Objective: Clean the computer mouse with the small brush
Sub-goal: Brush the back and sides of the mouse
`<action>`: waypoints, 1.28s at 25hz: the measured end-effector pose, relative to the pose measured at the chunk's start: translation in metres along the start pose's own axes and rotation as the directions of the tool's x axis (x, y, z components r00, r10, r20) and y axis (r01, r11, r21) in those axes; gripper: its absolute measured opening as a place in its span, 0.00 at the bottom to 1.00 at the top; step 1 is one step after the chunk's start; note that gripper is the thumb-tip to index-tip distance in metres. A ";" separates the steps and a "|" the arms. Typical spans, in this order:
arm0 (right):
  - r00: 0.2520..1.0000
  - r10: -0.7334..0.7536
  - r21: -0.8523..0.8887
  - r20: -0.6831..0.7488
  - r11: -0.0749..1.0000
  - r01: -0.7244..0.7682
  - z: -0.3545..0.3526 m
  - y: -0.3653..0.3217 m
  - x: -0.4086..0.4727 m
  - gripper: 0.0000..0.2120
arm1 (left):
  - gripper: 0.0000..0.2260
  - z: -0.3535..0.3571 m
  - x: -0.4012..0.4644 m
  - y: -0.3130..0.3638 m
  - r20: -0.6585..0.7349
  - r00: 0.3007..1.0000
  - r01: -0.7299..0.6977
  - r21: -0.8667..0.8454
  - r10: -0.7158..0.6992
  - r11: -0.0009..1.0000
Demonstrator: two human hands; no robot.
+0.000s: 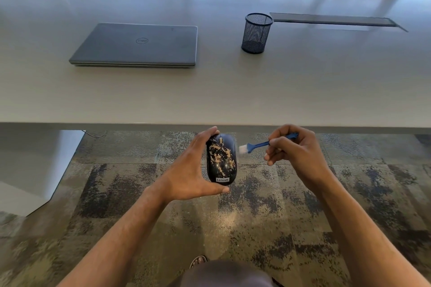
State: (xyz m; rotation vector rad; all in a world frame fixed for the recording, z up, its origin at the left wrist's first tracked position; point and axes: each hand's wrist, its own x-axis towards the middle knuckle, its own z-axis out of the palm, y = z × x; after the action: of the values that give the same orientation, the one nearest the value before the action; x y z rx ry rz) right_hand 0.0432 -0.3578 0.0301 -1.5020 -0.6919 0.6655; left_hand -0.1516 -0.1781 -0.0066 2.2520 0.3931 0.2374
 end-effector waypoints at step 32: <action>0.991 -0.053 0.000 0.121 0.999 0.053 0.025 -0.014 0.024 0.03 | 0.56 -0.004 0.005 0.000 -0.019 1.000 -0.013 -0.009 0.012 1.000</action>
State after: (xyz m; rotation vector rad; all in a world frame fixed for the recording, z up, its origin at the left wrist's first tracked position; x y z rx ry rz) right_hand 0.0396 -0.3225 0.0430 -1.4502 -0.8232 0.7198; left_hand -0.1479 -0.1730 -0.0040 2.2449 0.3873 0.2669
